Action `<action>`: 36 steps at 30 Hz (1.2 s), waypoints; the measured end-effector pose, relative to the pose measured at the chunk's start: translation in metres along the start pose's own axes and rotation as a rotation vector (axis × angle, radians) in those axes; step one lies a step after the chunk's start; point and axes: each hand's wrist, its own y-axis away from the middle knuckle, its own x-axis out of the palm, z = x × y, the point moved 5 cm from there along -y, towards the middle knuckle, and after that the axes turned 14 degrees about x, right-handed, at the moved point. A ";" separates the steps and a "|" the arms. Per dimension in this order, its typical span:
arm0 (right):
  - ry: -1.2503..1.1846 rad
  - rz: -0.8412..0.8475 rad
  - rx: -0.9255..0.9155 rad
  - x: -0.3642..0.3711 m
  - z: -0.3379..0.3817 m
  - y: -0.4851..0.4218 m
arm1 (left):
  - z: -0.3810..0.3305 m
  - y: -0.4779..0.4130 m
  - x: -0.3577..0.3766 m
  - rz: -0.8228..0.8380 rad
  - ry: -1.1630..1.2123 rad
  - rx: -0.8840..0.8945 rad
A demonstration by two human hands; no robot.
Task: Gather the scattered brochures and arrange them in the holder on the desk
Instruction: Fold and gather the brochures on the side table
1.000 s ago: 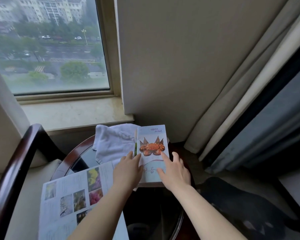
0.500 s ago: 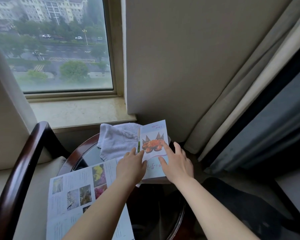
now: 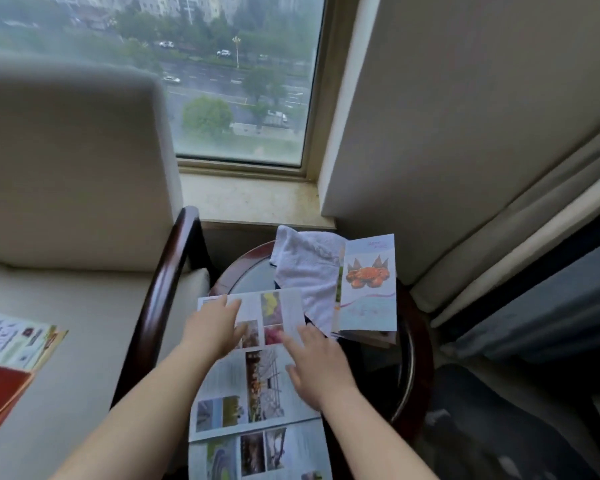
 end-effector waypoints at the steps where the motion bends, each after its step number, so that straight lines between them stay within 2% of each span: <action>1: 0.031 0.048 -0.018 0.010 0.010 0.004 | 0.009 0.009 0.010 0.021 0.009 -0.010; 4: 0.094 0.194 -0.006 0.041 0.027 0.013 | 0.018 0.024 0.041 0.053 0.058 -0.006; 8: 0.158 0.344 0.003 0.076 0.029 0.022 | 0.020 0.009 0.053 -0.003 0.019 0.047; 13: 0.175 0.346 -0.020 0.087 0.026 0.025 | 0.022 -0.030 0.048 -0.025 0.017 0.039; 17: 0.176 0.392 -0.020 0.080 0.027 0.022 | 0.028 -0.049 0.044 0.037 0.031 -0.004; 22: 0.135 0.416 -0.024 0.072 0.033 0.022 | 0.032 -0.055 0.025 0.033 -0.124 -0.026; 25: 0.104 0.416 -0.031 0.070 0.033 0.022 | 0.040 -0.052 0.007 -0.017 -0.132 -0.066; 29: 0.060 0.394 0.022 0.069 0.030 0.018 | 0.044 -0.042 -0.025 -0.034 0.126 -0.035; 32: 0.008 0.252 0.156 0.050 0.028 0.010 | 0.039 -0.028 -0.069 -0.155 0.120 0.044; 36: -0.337 0.098 0.413 0.018 0.023 0.008 | 0.032 0.000 -0.120 -0.323 0.052 0.113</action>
